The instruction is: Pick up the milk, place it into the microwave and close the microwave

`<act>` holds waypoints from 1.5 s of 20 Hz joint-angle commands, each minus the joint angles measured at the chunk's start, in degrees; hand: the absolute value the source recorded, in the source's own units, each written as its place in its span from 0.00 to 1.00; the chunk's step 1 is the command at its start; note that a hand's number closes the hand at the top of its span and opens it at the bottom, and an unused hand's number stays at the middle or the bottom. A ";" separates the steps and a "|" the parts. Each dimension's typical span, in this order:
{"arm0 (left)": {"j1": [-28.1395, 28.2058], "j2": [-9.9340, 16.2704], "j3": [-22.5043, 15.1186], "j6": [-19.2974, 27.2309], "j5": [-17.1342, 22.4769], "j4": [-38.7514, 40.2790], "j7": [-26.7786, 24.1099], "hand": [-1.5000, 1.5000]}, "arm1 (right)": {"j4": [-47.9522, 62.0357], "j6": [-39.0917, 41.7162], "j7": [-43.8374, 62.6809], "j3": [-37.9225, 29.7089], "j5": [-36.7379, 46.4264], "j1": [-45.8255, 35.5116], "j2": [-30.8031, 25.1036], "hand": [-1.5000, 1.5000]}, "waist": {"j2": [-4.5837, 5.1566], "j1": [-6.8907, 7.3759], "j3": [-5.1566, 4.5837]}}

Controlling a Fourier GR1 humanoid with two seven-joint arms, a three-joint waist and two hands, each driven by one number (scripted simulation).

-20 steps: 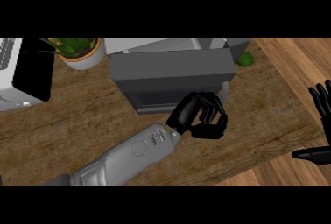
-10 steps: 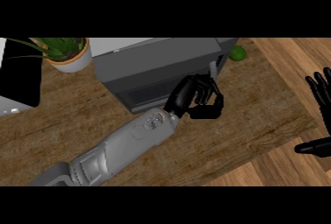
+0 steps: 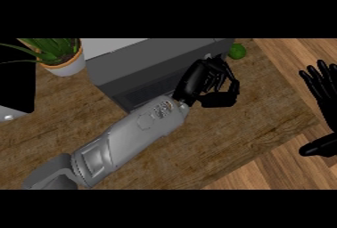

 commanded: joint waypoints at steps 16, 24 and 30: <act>-3.15 -1.75 -0.67 0.54 4.02 4.20 -1.12 1.00 | -15.76 10.57 2.58 10.26 0.73 -4.85 -3.79 1.00 | 0.32 -2.28 0.17; -3.48 -1.69 -0.02 2.72 5.07 3.30 -1.60 1.00 | -20.51 10.02 5.13 12.36 -0.61 -3.80 -4.15 1.00 | 0.24 -3.60 0.28; -3.50 -1.68 -0.11 4.07 5.44 2.86 -1.72 1.00 | -23.92 9.79 6.42 13.49 -1.55 -3.10 -4.39 1.00 | -0.03 -4.63 0.26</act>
